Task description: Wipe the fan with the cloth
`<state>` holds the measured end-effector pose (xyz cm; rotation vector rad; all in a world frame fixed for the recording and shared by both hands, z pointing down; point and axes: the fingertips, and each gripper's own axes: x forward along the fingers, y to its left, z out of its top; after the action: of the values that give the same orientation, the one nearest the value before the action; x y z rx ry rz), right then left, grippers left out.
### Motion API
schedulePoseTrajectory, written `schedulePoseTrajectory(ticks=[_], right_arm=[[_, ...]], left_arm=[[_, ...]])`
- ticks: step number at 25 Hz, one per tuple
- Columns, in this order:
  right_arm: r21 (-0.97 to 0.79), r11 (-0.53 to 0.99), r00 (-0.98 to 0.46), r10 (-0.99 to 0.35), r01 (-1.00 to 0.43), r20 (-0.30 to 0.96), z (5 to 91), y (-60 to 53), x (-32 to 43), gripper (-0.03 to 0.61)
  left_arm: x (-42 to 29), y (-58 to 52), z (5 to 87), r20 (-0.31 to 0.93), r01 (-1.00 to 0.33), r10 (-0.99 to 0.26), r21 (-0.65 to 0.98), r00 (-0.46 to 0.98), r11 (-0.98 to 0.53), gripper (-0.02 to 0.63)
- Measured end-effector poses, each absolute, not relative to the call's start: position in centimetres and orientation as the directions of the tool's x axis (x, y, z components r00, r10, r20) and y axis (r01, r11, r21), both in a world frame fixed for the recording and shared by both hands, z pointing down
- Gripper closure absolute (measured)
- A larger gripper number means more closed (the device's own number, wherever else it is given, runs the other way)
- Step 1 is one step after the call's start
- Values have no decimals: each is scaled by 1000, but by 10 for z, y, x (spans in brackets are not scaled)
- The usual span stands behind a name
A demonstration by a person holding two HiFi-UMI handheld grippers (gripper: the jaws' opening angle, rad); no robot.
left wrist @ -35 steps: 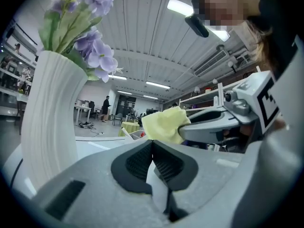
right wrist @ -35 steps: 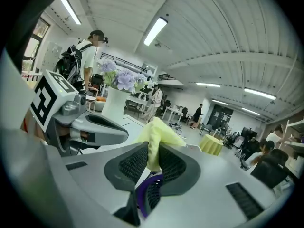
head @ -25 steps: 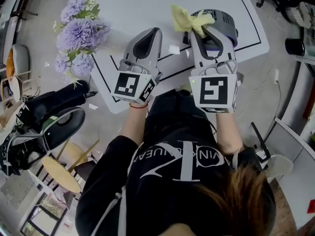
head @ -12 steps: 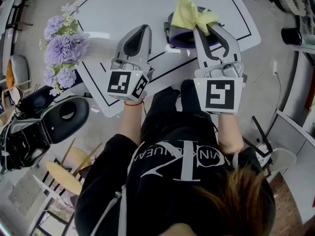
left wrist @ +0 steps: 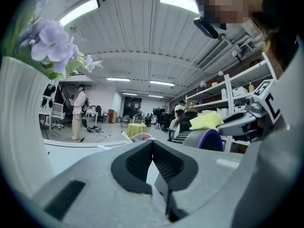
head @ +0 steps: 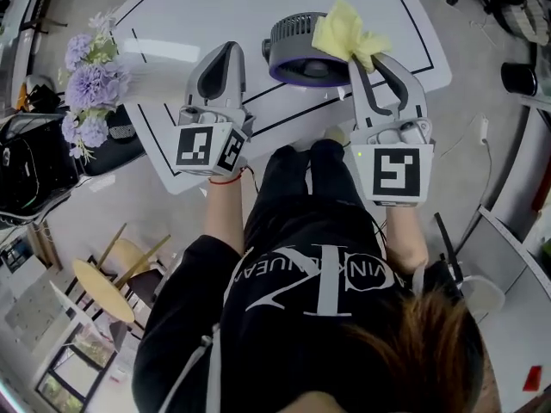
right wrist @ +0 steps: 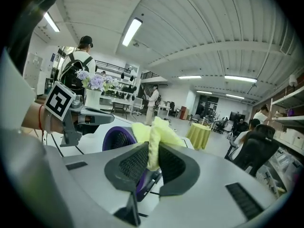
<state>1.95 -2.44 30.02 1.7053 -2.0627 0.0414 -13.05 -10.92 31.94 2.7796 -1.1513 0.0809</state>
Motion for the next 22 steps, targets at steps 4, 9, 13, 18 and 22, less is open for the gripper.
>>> schedulePoseTrajectory(ticks=[4,9,13,18,22], right_arm=[[205,261,-167,-907,-943,387,316,-19,30,520],[112,266,-202,-894,-957,399,332,-15,42,520],[82,293,-233,-876,-953,422,344,-13,45,520],[74,328,-265,-859,-942,438,351,-11,48,520],[112,345,-275,-873,-932,404,339,-12,52,519]], left_arm=[[-130,-107,324,117,-739,-730,84,673,-668,603],[-124,-101,324,128,-757,-747,66,652,-650,603],[-121,-99,321,130,-770,-760,55,637,-636,603],[-118,-97,318,124,-789,-780,46,613,-613,603],[-118,-94,316,115,-805,-798,44,592,-591,603]])
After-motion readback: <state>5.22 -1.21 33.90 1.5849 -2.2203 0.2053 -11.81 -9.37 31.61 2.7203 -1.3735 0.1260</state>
